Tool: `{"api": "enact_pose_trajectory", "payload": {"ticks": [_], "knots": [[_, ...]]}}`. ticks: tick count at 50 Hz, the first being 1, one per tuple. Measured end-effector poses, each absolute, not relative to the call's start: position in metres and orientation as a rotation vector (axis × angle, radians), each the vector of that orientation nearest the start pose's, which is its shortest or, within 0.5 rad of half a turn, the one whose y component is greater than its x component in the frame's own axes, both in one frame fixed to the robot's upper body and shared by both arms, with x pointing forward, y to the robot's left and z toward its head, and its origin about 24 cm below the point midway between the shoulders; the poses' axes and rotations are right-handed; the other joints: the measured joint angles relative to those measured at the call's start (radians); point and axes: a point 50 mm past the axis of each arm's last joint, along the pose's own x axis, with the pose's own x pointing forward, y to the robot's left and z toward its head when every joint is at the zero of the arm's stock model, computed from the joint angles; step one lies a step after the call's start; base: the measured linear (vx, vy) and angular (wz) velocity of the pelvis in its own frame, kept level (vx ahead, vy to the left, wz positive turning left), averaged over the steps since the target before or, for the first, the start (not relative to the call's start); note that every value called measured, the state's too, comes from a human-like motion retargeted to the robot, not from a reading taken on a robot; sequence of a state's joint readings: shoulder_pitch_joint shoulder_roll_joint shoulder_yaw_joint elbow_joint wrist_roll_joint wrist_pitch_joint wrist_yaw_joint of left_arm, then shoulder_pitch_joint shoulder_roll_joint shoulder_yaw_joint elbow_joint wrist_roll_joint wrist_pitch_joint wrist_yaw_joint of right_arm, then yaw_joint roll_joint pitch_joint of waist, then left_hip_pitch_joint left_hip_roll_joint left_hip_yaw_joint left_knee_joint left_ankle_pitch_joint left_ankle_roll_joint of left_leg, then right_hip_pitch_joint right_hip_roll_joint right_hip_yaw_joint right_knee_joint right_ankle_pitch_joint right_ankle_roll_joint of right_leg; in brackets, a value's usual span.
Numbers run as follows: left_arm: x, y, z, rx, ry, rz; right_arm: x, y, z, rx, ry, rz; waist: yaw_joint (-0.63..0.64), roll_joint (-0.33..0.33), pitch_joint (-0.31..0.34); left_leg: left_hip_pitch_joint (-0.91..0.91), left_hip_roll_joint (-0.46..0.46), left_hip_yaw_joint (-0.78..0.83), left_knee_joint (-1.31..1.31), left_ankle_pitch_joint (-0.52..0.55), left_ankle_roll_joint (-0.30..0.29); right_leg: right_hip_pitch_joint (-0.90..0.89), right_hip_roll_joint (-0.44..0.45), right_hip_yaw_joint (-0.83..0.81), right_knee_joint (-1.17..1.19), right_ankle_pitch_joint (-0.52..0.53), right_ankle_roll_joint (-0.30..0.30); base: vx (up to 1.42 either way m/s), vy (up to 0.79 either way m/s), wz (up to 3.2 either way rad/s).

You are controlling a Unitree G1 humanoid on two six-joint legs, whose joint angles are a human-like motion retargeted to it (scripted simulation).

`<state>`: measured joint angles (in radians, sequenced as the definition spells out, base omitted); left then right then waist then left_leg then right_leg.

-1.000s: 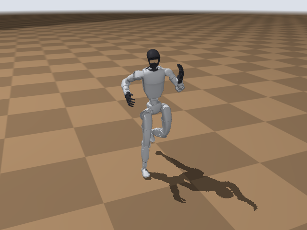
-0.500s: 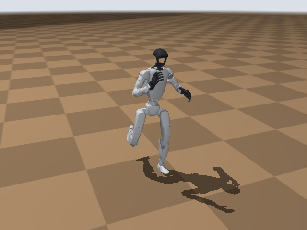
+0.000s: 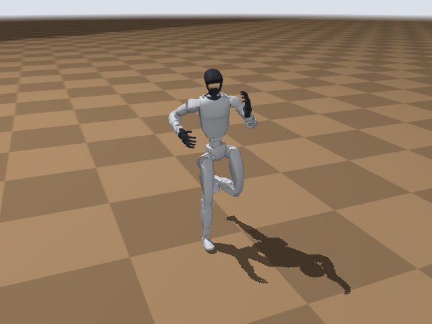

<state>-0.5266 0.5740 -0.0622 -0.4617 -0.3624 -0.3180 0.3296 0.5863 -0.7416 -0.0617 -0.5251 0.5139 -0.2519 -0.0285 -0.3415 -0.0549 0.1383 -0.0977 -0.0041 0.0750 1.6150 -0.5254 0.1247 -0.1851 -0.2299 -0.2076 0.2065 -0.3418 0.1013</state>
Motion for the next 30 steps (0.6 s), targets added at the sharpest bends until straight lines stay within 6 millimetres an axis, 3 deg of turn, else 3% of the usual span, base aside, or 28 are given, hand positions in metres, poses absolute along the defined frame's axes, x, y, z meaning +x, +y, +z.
{"api": "enact_pose_trajectory", "payload": {"ticks": [3, 5, 6, 7, 9, 10, 13, 15, 17, 20, 22, 24, 26, 28, 30], "knots": [[0.225, 0.206, 0.228, -0.061, -0.917, 0.109, 0.196, -0.219, 0.142, -0.274, -0.412, 0.132, 0.114, 0.0, 0.058, -0.315, -0.064, 0.016, 0.54, -0.148, 0.018, -0.106, 0.003, 0.053, 0.321, -0.195, -0.089, 0.95, -0.16, -0.8], [0.2, 0.237, 0.172, -0.081, -0.645, 0.239, 0.226, -0.198, 0.19, -0.302, -0.665, 0.135, 0.192, -0.03, 0.064, -0.521, -0.065, 0.078, 0.737, -0.198, 0.035, -0.153, 0.0, 0.105, 0.468, -0.305, -0.107, 1.04, -0.18, -1.11], [0.181, 0.249, 0.151, -0.028, -0.515, 0.266, 0.235, -0.191, 0.219, -0.43, -0.765, 0.155, 0.25, -0.05, 0.053, -0.604, -0.045, 0.108, 0.759, -0.211, 0.047, -0.143, 0.007, 0.131, 0.474, -0.313, -0.107, 1.13, -0.16, -1.36], [0.161, 0.258, 0.135, 0.003, -0.397, 0.289, 0.239, -0.183, 0.245, -0.441, -0.883, 0.136, 0.313, -0.071, 0.039, -0.679, -0.027, 0.133, 0.763, -0.218, 0.056, -0.123, 0.015, 0.154, 0.46, -0.31, -0.105, 1.21, -0.12, -1.53], [0.128, 0.269, 0.119, -0.007, -0.219, 0.31, 0.234, -0.161, 0.281, -0.076, -1.122, 0.073, 0.461, -0.12, -0.001, -0.783, 0.001, 0.158, 0.66, -0.204, 0.068, -0.031, 0.026, 0.192, 0.341, -0.236, -0.085, 1.28, -0.04, -1.5], [0.115, 0.272, 0.112, -0.008, -0.128, 0.297, 0.231, -0.154, 0.294, 0.004, -1.195, 0.077, 0.537, -0.144, -0.025, -0.819, 0.012, 0.17, 0.578, -0.189, 0.078, 0.023, 0.024, 0.21, 0.267, -0.179, -0.071, 1.33, 0.05, -1.4], [0.095, 0.273, 0.095, -0.041, 0.071, 0.233, 0.225, -0.138, 0.309, 0.108, -1.258, 0.132, 0.727, -0.214, -0.096, -0.779, 0.088, 0.247, 0.178, -0.128, 0.122, 0.158, -0.007, 0.279, 0.072, 0.127, -0.017, 1.34, 0.17, -1.3], [0.09, 0.27, 0.083, -0.045, 0.145, 0.189, 0.226, -0.131, 0.309, 0.096, -1.256, 0.175, 0.803, -0.233, -0.123, -0.662, 0.108, 0.305, -0.192, -0.086, 0.113, 0.236, -0.023, 0.311, -0.011, 0.317, 0.023, 1.33, 0.29, -1.03], [0.091, 0.269, 0.069, -0.051, 0.188, 0.168, 0.228, -0.123, 0.302, 0.076, -1.232, 0.209, 0.818, -0.188, -0.129, -0.463, 0.09, 0.319, -0.661, 0.006, 0.051, 0.32, -0.006, 0.287, 0.009, 0.351, 0.003, 1.33, 0.37, -0.76], [0.104, 0.269, 0.056, -0.029, 0.188, 0.165, 0.223, -0.121, 0.286, 0.087, -1.195, 0.219, 0.791, 0.015, -0.071, -0.061, 0.146, 0.293, -1.327, 0.266, -0.112, 0.42, 0.111, 0.196, 0.362, 0.191, -0.098, 1.28, 0.45, -0.3], [0.122, 0.266, 0.054, -0.002, 0.129, 0.176, 0.221, -0.124, 0.272, 0.111, -1.143, 0.228, 0.736, 0.081, -0.072, 0.019, 0.193, 0.283, -1.463, 0.327, -0.154, 0.277, 0.136, 0.149, 0.86, 0.042, -0.124, 1.13, 0.42, 0.28], [0.152, 0.259, 0.06, -0.008, 0.015, 0.208, 0.223, -0.127, 0.254, 0.109, -1.047, 0.248, 0.674, 0.062, -0.068, 0.006, 0.168, 0.268, -1.426, 0.23, -0.086, 0.071, 0.113, 0.171, 1.338, -0.071, -0.109, 1.0, 0.34, 0.47], [0.196, 0.246, 0.082, 0.005, -0.16, 0.222, 0.227, -0.139, 0.222, 0.129, -0.881, 0.249, 0.602, 0.029, -0.041, -0.065, 0.139, 0.22, -1.221, 0.013, 0.026, -0.104, 0.144, 0.214, 1.703, -0.183, -0.091, 0.89, 0.25, 0.99], [0.244, 0.229, 0.127, 0.01, -0.388, 0.231, 0.224, -0.162, 0.177, 0.16, -0.66, 0.183, 0.531, 0.027, 0.0, -0.164, 0.148, 0.154, -0.944, -0.172, 0.114, -0.263, 0.205, 0.199, 1.948, -0.272, -0.079, 0.86, 0.17, 1.39], [0.276, 0.208, 0.191, -0.025, -0.651, 0.215, 0.205, -0.194, 0.14, 0.127, -0.481, 0.093, 0.452, 0.062, 0.031, -0.211, 0.164, 0.097, -0.792, -0.254, 0.117, -0.415, 0.217, 0.132, 2.048, -0.314, -0.092, 0.92, 0.14, 1.63]]}}
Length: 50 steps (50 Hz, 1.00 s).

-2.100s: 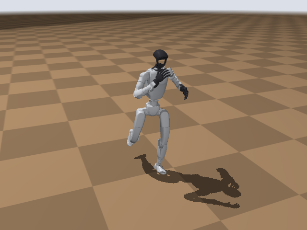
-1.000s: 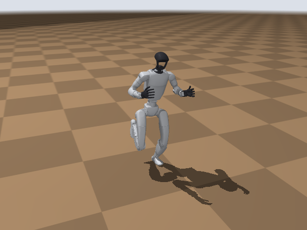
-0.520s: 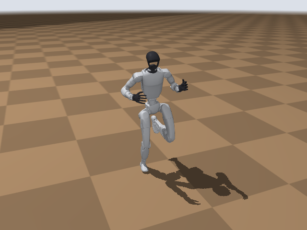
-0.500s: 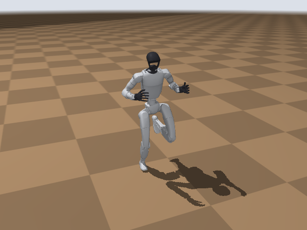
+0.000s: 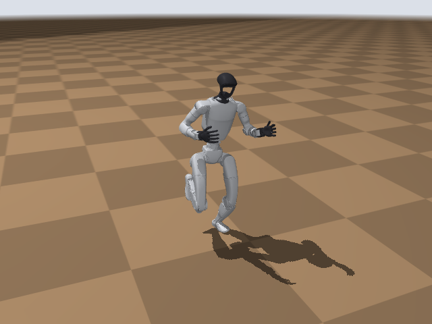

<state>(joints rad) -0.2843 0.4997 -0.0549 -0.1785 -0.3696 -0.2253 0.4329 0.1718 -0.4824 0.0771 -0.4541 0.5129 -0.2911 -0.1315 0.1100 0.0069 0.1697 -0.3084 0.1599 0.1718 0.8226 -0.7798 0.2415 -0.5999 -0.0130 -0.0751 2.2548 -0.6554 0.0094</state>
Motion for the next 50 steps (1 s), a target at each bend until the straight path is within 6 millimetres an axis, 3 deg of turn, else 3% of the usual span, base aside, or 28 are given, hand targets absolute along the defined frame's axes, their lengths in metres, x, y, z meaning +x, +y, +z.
{"api": "enact_pose_trajectory", "payload": {"ticks": [3, 5, 6, 9, 10, 11, 12, 14, 17, 18, 20, 22, 25, 27, 30, 32, 34, 35, 37, 40, 42, 44, 45, 46, 48, 50], "knots": [[0.274, 0.187, 0.278, -0.101, -1.033, 0.191, 0.163, -0.234, 0.121, 0.058, -0.309, 0.054, -0.194, 0.057, 0.008, 0.091, -0.02, -0.068, -0.081, 0.033, -0.07, -0.127, -0.073, -0.076, -0.134, -0.004, -0.02, 1.07, 0.07, 1.83], [0.259, 0.181, 0.314, -0.091, -1.217, 0.188, 0.139, -0.251, 0.115, 0.04, -0.205, 0.038, -0.321, 0.082, -0.015, 0.191, -0.024, -0.115, -0.214, 0.138, -0.134, -0.154, -0.089, -0.099, -0.357, 0.027, -0.009, 1.16, -0.1, 1.55], [0.254, 0.178, 0.323, -0.057, -1.264, 0.175, 0.129, -0.257, 0.115, 0.025, -0.163, 0.032, -0.364, 0.096, -0.04, 0.238, -0.015, -0.139, -0.295, 0.226, -0.173, -0.147, -0.07, -0.099, -0.521, 0.046, 0.003, 1.17, -0.19, 1.16], [0.247, 0.17, 0.332, 0.008, -1.322, 0.104, 0.105, -0.266, 0.113, -0.017, -0.055, 0.029, -0.453, 0.139, -0.127, 0.349, 0.011, -0.205, -0.507, 0.523, -0.267, -0.05, -0.047, -0.112, -1.121, 0.133, 0.031, 1.18, -0.27, 0.91], [0.245, 0.168, 0.331, -0.008, -1.325, 0.074, 0.1, -0.268, 0.112, -0.031, -0.024, 0.031, -0.477, 0.144, -0.15, 0.382, 0.011, -0.222, -0.552, 0.611, -0.277, 0.013, -0.067, -0.129, -1.342, 0.178, 0.043, 1.22, -0.33, 1.11], [0.243, 0.167, 0.331, -0.021, -1.332, 0.054, 0.098, -0.268, 0.111, -0.044, -0.004, 0.033, -0.491, 0.125, -0.16, 0.398, -0.008, -0.215, -0.524, 0.634, -0.259, 0.098, -0.105, -0.145, -1.567, 0.215, 0.059, 1.21, -0.38, 1.16], [0.24, 0.166, 0.331, -0.033, -1.337, 0.035, 0.098, -0.268, 0.109, -0.059, 0.012, 0.036, -0.504, 0.097, -0.161, 0.412, -0.028, -0.207, -0.465, 0.633, -0.236, 0.189, -0.141, -0.157, -1.779, 0.247, 0.08, 1.2, -0.44, 1.14], [0.237, 0.165, 0.329, -0.04, -1.328, 0.0, 0.106, -0.265, 0.106, -0.091, 0.019, 0.043, -0.506, 0.011, -0.124, 0.406, -0.074, -0.19, -0.187, 0.52, -0.179, 0.36, -0.208, -0.162, -2.08, 0.287, 0.145, 1.15, -0.49, 0.76], [0.238, 0.162, 0.305, -0.028, -1.217, -0.074, 0.124, -0.256, 0.104, -0.108, -0.012, 0.072, -0.419, -0.077, -0.095, 0.255, -0.13, -0.192, 0.407, 0.329, -0.126, 0.442, -0.268, -0.147, -2.182, 0.345, 0.186, 0.99, -0.45, -0.16], [0.24, 0.164, 0.293, -0.012, -1.158, -0.091, 0.132, -0.253, 0.103, -0.095, -0.037, 0.079, -0.379, -0.087, -0.086, 0.182, -0.137, -0.189, 0.608, 0.279, -0.106, 0.449, -0.277, -0.148, -2.171, 0.377, 0.169, 0.89, -0.37, -0.46], [0.245, 0.174, 0.253, 0.043, -0.98, -0.073, 0.154, -0.246, 0.104, -0.068, -0.087, 0.102, -0.291, -0.094, -0.047, 0.054, -0.141, -0.187, 0.954, 0.188, -0.061, 0.432, -0.275, -0.131, -2.05, 0.34, 0.121, 0.85, -0.31, -0.62], [0.242, 0.198, 0.193, 0.013, -0.72, 0.052, 0.197, -0.227, 0.123, -0.019, -0.302, 0.086, -0.235, -0.074, 0.006, -0.086, -0.16, -0.197, 1.195, 0.114, -0.035, 0.402, -0.241, -0.102, -1.895, 0.202, 0.046, 0.82, -0.25, -0.79], [0.199, 0.236, 0.108, -0.117, -0.339, 0.217, 0.241, -0.193, 0.201, -0.025, -0.718, 0.135, -0.142, -0.113, 0.025, -0.274, -0.218, -0.135, 1.315, 0.074, -0.024, 0.398, -0.23, -0.05, -1.769, 0.098, 0.021, 0.93, -0.18, -0.92], [0.165, 0.25, 0.09, -0.073, -0.197, 0.213, 0.24, -0.178, 0.245, 0.029, -0.939, 0.142, -0.024, -0.17, -0.01, -0.372, -0.26, -0.07, 1.215, 0.095, -0.032, 0.462, -0.239, -0.023, -1.848, 0.146, 0.045, 1.07, -0.09, -0.95], [0.131, 0.256, 0.094, 0.053, -0.051, 0.067, 0.213, -0.175, 0.271, 0.077, -1.119, 0.138, 0.177, -0.255, -0.067, -0.441, -0.291, 0.01, 0.897, 0.155, -0.044, 0.587, -0.261, 0.009, -2.025, 0.356, 0.097, 1.12, 0.01, -0.72], [0.116, 0.255, 0.098, 0.101, 0.04, -0.052, 0.194, -0.179, 0.266, 0.024, -1.123, 0.16, 0.255, -0.281, -0.115, -0.406, -0.258, 0.064, 0.604, 0.198, -0.035, 0.643, -0.262, 0.019, -2.069, 0.527, 0.135, 1.12, 0.09, -0.14], [0.11, 0.253, 0.102, 0.124, 0.078, -0.122, 0.182, -0.177, 0.261, -0.041, -1.107, 0.206, 0.262, -0.25, -0.125, -0.301, -0.212, 0.11, 0.255, 0.269, -0.055, 0.742, -0.227, -0.005, -2.119, 0.634, 0.125, 1.1, 0.12, 0.37], [0.108, 0.253, 0.103, 0.13, 0.092, -0.15, 0.178, -0.176, 0.258, -0.054, -1.092, 0.23, 0.261, -0.219, -0.12, -0.22, -0.182, 0.136, 0.062, 0.313, -0.079, 0.787, -0.2, -0.025, -2.099, 0.648, 0.116, 1.1, 0.15, 0.34], [0.11, 0.251, 0.108, 0.142, 0.082, -0.176, 0.171, -0.173, 0.251, -0.035, -1.069, 0.261, 0.243, -0.103, -0.089, -0.011, -0.096, 0.206, -0.328, 0.45, -0.175, 0.848, -0.11, -0.064, -1.892, 0.563, 0.073, 1.1, 0.16, 0.39], [0.121, 0.246, 0.117, 0.205, 0.013, -0.207, 0.166, -0.172, 0.243, -0.027, -1.019, 0.294, 0.19, 0.069, -0.073, 0.166, 0.033, 0.331, -0.667, 0.677, -0.323, 0.78, 0.003, -0.097, -1.319, 0.363, -0.006, 1.03, 0.12, 0.6], [0.139, 0.243, 0.126, 0.193, -0.086, -0.167, 0.172, -0.169, 0.238, -0.044, -0.974, 0.315, 0.145, 0.054, -0.081, 0.139, 0.003, 0.373, -0.66, 0.609, -0.255, 0.593, -0.053, -0.085, -0.87, 0.258, 0.001, 0.85, 0.06, 0.65], [0.165, 0.237, 0.124, 0.131, -0.161, -0.143, 0.184, -0.165, 0.225, -0.036, -0.898, 0.321, 0.072, 0.016, -0.065, 0.092, -0.056, 0.329, -0.534, 0.393, -0.132, 0.447, -0.107, -0.043, -0.531, 0.144, -0.005, 0.67, 0.05, 1.32], [0.184, 0.233, 0.122, 0.078, -0.189, -0.13, 0.193, -0.163, 0.215, -0.019, -0.847, 0.312, 0.031, -0.012, -0.048, 0.05, -0.09, 0.285, -0.437, 0.282, -0.054, 0.374, -0.132, -0.015, -0.385, 0.091, 0.001, 0.56, 0.01, 2.0], [0.208, 0.228, 0.119, 0.038, -0.214, -0.093, 0.204, -0.164, 0.201, 0.016, -0.775, 0.267, -0.011, -0.014, -0.023, -0.009, -0.092, 0.242, -0.292, 0.207, -0.02, 0.322, -0.135, -0.01, -0.293, 0.051, 0.005, 0.52, -0.02, 2.29], [0.258, 0.206, 0.128, -0.006, -0.286, -0.06, 0.223, -0.163, 0.168, 0.1, -0.6, 0.181, -0.069, -0.01, 0.027, -0.064, -0.115, 0.15, -0.143, 0.127, 0.014, 0.213, -0.138, 0.004, -0.179, 0.012, 0.01, 0.46, -0.04, 2.39], [0.286, 0.172, 0.163, -0.019, -0.447, -0.117, 0.222, -0.163, 0.156, 0.184, -0.566, 0.146, -0.119, 0.011, 0.063, -0.052, -0.149, 0.073, -0.114, 0.103, -0.015, 0.132, -0.15, 0.019, -0.175, -0.002, 0.001, 0.49, -0.02, 2.32]]}}
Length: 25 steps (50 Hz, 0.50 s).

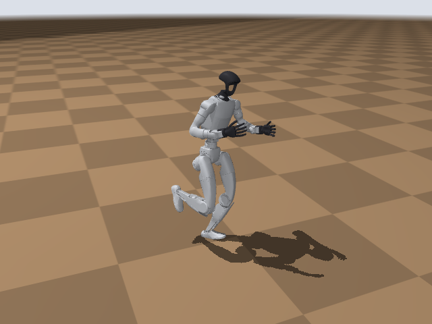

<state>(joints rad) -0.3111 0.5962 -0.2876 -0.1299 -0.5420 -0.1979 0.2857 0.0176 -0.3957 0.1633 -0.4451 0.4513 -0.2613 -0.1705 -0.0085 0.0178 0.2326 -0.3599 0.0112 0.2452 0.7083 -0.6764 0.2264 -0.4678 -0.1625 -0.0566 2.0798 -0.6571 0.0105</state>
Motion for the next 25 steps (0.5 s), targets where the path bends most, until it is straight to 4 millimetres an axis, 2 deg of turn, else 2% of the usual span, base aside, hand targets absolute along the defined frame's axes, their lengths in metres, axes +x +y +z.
{"api": "enact_pose_trajectory", "payload": {"ticks": [2, 5, 8, 10, 11, 12, 13, 15, 17, 18, 20, 22, 23, 25], "knots": [[0.282, 0.146, 0.204, -0.049, -0.641, -0.229, 0.209, -0.167, 0.165, 0.13, -0.631, 0.191, -0.058, 0.028, -0.006, 0.043, -0.028, -0.07, -0.043, 0.017, -0.042, -0.061, -0.019, 0.01, -0.106, 0.006, -0.026, 0.53, -0.02, 2.15], [0.259, 0.128, 0.25, -0.103, -0.867, -0.359, 0.192, -0.176, 0.175, 0.145, -0.643, 0.257, -0.14, 0.08, -0.028, 0.147, -0.05, -0.187, -0.225, 0.126, -0.109, -0.087, -0.022, -0.01, -0.442, 0.067, -0.044, 0.5, -0.06, 2.04], [0.238, 0.12, 0.258, -0.146, -0.936, -0.452, 0.179, -0.189, 0.165, 0.153, -0.557, 0.251, -0.202, 0.13, -0.065, 0.266, -0.032, -0.332, -0.442, 0.303, -0.177, 0.031, 0.066, -0.015, -1.022, 0.181, 0.013, 0.48, -0.12, 2.31], [0.223, 0.118, 0.257, -0.252, -0.956, -0.56, 0.174, -0.196, 0.155, 0.003, -0.505, 0.219, -0.261, 0.147, -0.09, 0.296, -0.035, -0.429, -0.493, 0.406, -0.252, 0.179, 0.112, 0.032, -1.509, 0.295, 0.03, 0.44, -0.17, 3.13], [0.218, 0.12, 0.258, -0.283, -0.963, -0.587, 0.172, -0.202, 0.152, -0.03, -0.48, 0.19, -0.295, 0.12, -0.099, 0.301, -0.068, -0.45, -0.481, 0.418, -0.271, 0.247, 0.095, 0.088, -1.7, 0.333, 0.063, 0.43, -0.24, 3.53], [0.214, 0.121, 0.258, -0.305, -0.967, -0.611, 0.17, -0.207, 0.149, -0.057, -0.454, 0.16, -0.321, 0.089, -0.106, 0.307, -0.101, -0.456, -0.463, 0.42, -0.26, 0.302, 0.074, 0.144, -1.853, 0.36, 0.095, 0.4, -0.29, 3.45], [0.211, 0.12, 0.259, -0.309, -0.965, -0.629, 0.169, -0.211, 0.144, -0.072, -0.425, 0.128, -0.331, 0.048, -0.112, 0.312, -0.135, -0.432, -0.436, 0.402, -0.191, 0.328, 0.046, 0.202, -1.931, 0.368, 0.128, 0.34, -0.29, 3.18], [0.203, 0.122, 0.262, -0.331, -0.971, -0.677, 0.164, -0.221, 0.142, -0.131, -0.39, 0.09, -0.345, -0.023, -0.105, 0.198, -0.174, -0.3, -0.091, 0.293, -0.147, 0.367, -0.013, 0.236, -1.99, 0.36, 0.144, 0.25, -0.28, 2.88], [0.199, 0.117, 0.265, -0.327, -0.986, -0.716, 0.161, -0.226, 0.144, -0.143, -0.375, 0.088, -0.321, -0.054, -0.084, 0.047, -0.204, -0.26, 0.325, 0.166, -0.029, 0.372, -0.056, 0.153, -1.964, 0.355, 0.156, 0.1, -0.27, 2.39], [0.201, 0.114, 0.265, -0.281, -0.993, -0.683, 0.161, -0.227, 0.148, -0.088, -0.37, 0.11, -0.307, -0.053, -0.063, -0.033, -0.21, -0.255, 0.54, 0.116, -0.02, 0.372, -0.063, 0.096, -1.933, 0.326, 0.147, 0.03, -0.24, 2.06], [0.207, 0.115, 0.257, -0.296, -0.961, -0.617, 0.172, -0.224, 0.15, -0.068, -0.363, 0.196, -0.288, -0.028, -0.002, -0.163, -0.207, -0.261, 0.911, 0.024, -0.016, 0.333, -0.048, 0.002, -1.774, 0.21, 0.099, 0.01, -0.21, 1.75], [0.223, 0.127, 0.225, -0.445, -0.782, -0.476, 0.196, -0.211, 0.147, -0.105, -0.338, 0.295, -0.272, -0.02, 0.053, -0.248, -0.17, -0.235, 1.182, -0.042, -0.027, 0.259, -0.049, -0.057, -1.538, 0.094, 0.061, 0.05, -0.19, 1.35], [0.23, 0.137, 0.202, -0.556, -0.654, -0.374, 0.212, -0.203, 0.148, -0.143, -0.343, 0.332, -0.26, -0.027, 0.07, -0.281, -0.14, -0.209, 1.285, -0.065, -0.044, 0.231, -0.061, -0.073, -1.442, 0.051, 0.047, 0.13, -0.18, 1.16], [0.229, 0.167, 0.163, -0.45, -0.508, -0.165, 0.233, -0.179, 0.168, -0.174, -0.461, 0.401, -0.21, -0.056, 0.079, -0.342, -0.101, -0.17, 1.423, -0.1, -0.064, 0.213, -0.092, -0.103, -1.349, 0.007, 0.035, 0.19, -0.15, 1.17]]}}
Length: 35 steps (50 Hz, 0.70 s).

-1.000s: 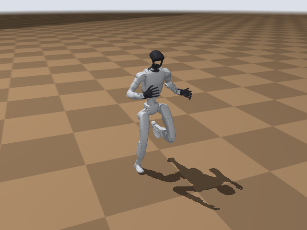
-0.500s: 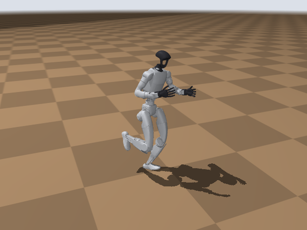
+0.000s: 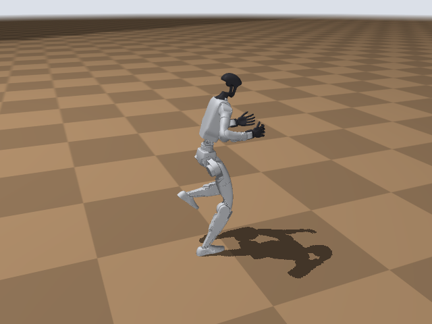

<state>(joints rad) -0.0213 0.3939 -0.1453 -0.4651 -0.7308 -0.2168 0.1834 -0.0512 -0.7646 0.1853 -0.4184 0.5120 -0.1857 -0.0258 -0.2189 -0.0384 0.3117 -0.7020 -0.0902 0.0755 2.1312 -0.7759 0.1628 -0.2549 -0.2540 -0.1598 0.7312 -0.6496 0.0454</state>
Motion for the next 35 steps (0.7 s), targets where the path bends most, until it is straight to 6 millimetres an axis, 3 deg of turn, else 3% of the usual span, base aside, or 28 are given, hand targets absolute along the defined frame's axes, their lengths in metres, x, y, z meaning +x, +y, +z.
{"api": "enact_pose_trajectory", "payload": {"ticks": [2, 5, 8, 10, 12, 13, 15, 18, 20, 21, 22, 23, 25, 26, 28, 30, 33, 35], "knots": [[0.213, 0.185, 0.147, -0.407, -0.43, -0.096, 0.238, -0.15, 0.204, -0.077, -0.668, 0.45, 0.084, -0.04, -0.023, -0.078, -0.002, 0.02, 0.032, -0.012, 0.019, 0.015, -0.035, -0.04, -0.032, 0.03, 0.007, 0.23, -0.07, 1.34], [0.179, 0.2, 0.152, -0.346, -0.395, -0.189, 0.223, -0.122, 0.252, 0.089, -0.944, 0.493, 0.247, -0.101, -0.077, -0.139, 0.042, 0.055, -0.075, 0.001, 0.031, 0.105, -0.056, -0.089, -0.219, 0.19, 0.019, 0.35, 0.05, 1.19], [0.155, 0.215, 0.16, -0.301, -0.34, -0.204, 0.197, -0.119, 0.278, 0.258, -1.108, 0.519, 0.402, -0.163, -0.152, -0.121, 0.139, 0.147, -0.323, 0.017, 0.073, 0.207, -0.063, -0.116, -0.463, 0.494, 0.04, 0.45, 0.19, 1.15], [0.142, 0.222, 0.167, -0.254, -0.331, -0.201, 0.176, -0.121, 0.287, 0.281, -1.223, 0.533, 0.463, -0.191, -0.2, -0.078, 0.204, 0.217, -0.528, 0.055, 0.099, 0.259, -0.048, -0.127, -0.571, 0.664, 0.048, 0.5, 0.23, 1.73], [0.133, 0.227, 0.173, -0.214, -0.342, -0.177, 0.158, -0.12, 0.291, 0.249, -1.314, 0.559, 0.471, -0.18, -0.238, -0.009, 0.233, 0.259, -0.772, 0.152, 0.099, 0.289, 0.009, -0.118, -0.557, 0.689, 0.026, 0.5, 0.31, 2.5], [0.13, 0.231, 0.174, -0.205, -0.354, -0.127, 0.152, -0.12, 0.291, 0.242, -1.338, 0.568, 0.459, -0.161, -0.249, 0.033, 0.217, 0.269, -0.914, 0.219, 0.099, 0.292, 0.038, -0.117, -0.493, 0.657, 0.013, 0.5, 0.41, 2.83], [0.126, 0.228, 0.181, -0.243, -0.401, -0.146, 0.147, -0.121, 0.288, 0.243, -1.342, 0.589, 0.449, -0.093, -0.232, 0.171, 0.213, 0.261, -1.211, 0.358, 0.025, 0.285, 0.108, -0.153, -0.232, 0.546, -0.017, 0.52, 0.37, 2.65], [0.137, 0.226, 0.185, -0.315, -0.487, -0.118, 0.166, -0.122, 0.273, 0.245, -1.205, 0.524, 0.468, 0.005, -0.188, 0.437, 0.237, 0.366, -1.686, 0.528, -0.091, 0.221, 0.103, -0.273, 0.31, 0.362, -0.102, 0.52, 0.26, 2.1], [0.147, 0.222, 0.187, -0.304, -0.521, -0.118, 0.183, -0.124, 0.255, 0.254, -1.06, 0.472, 0.469, 0.056, -0.182, 0.565, 0.233, 0.432, -1.845, 0.441, -0.152, 0.151, 0.099, -0.252, 0.655, 0.223, -0.148, 0.48, 0.26, 2.16], [0.156, 0.217, 0.185, -0.395, -0.528, -0.12, 0.192, -0.125, 0.245, 0.266, -0.99, 0.443, 0.457, 0.059, -0.179, 0.587, 0.201, 0.396, -1.862, 0.326, -0.137, 0.082, 0.111, -0.198, 0.822, 0.153, -0.143, 0.4, 0.24, 2.58], [0.166, 0.213, 0.183, -0.42, -0.534, -0.13, 0.2, -0.128, 0.234, 0.27, -0.925, 0.413, 0.441, 0.061, -0.173, 0.595, 0.17, 0.347, -1.851, 0.213, -0.108, 0.014, 0.124, -0.147, 0.981, 0.086, -0.136, 0.34, 0.2, 2.97], [0.179, 0.209, 0.18, -0.311, -0.541, -0.142, 0.208, -0.132, 0.224, 0.257, -0.873, 0.38, 0.417, 0.061, -0.16, 0.573, 0.141, 0.273, -1.783, 0.107, -0.053, -0.053, 0.141, -0.101, 1.125, 0.024, -0.124, 0.32, 0.15, 3.22], [0.215, 0.195, 0.168, -0.278, -0.51, -0.135, 0.222, -0.14, 0.199, 0.225, -0.761, 0.287, 0.362, 0.095, -0.119, 0.476, 0.131, 0.135, -1.531, -0.07, 0.054, -0.18, 0.188, -0.056, 1.361, -0.084, -0.118, 0.3, 0.09, 3.27], [0.236, 0.184, 0.169, -0.306, -0.516, -0.132, 0.225, -0.143, 0.191, 0.219, -0.724, 0.257, 0.343, 0.117, -0.085, 0.457, 0.13, 0.083, -1.466, -0.086, 0.081, -0.254, 0.207, -0.044, 1.426, -0.105, -0.122, 0.34, 0.07, 2.82], [0.262, 0.159, 0.192, -0.351, -0.609, -0.163, 0.222, -0.147, 0.184, 0.204, -0.697, 0.263, 0.277, 0.146, -0.029, 0.475, 0.099, 0.007, -1.443, -0.096, 0.089, -0.397, 0.219, 0.007, 1.512, -0.141, -0.109, 0.47, 0.15, 2.46], [0.261, 0.143, 0.237, -0.322, -0.809, -0.243, 0.205, -0.151, 0.191, 0.186, -0.73, 0.352, 0.144, 0.175, -0.018, 0.541, 0.077, -0.081, -1.542, -0.047, 0.037, -0.513, 0.189, 0.018, 1.486, -0.144, -0.12, 0.68, 0.17, 2.63], [0.242, 0.138, 0.295, -0.155, -1.089, -0.326, 0.178, -0.168, 0.204, 0.148, -0.759, 0.423, -0.071, 0.249, -0.061, 0.648, 0.107, -0.186, -1.769, 0.189, -0.128, -0.585, 0.091, -0.058, 1.255, -0.114, -0.171, 0.89, 0.1, 2.46], [0.236, 0.133, 0.314, -0.105, -1.187, -0.345, 0.165, -0.183, 0.206, 0.1, -0.733, 0.397, -0.183, 0.313, -0.095, 0.706, 0.152, -0.245, -1.891, 0.411, -0.244, -0.552, 0.06, -0.152, 1.002, -0.07, -0.176, 1.01, -0.02, 2.16]]}}
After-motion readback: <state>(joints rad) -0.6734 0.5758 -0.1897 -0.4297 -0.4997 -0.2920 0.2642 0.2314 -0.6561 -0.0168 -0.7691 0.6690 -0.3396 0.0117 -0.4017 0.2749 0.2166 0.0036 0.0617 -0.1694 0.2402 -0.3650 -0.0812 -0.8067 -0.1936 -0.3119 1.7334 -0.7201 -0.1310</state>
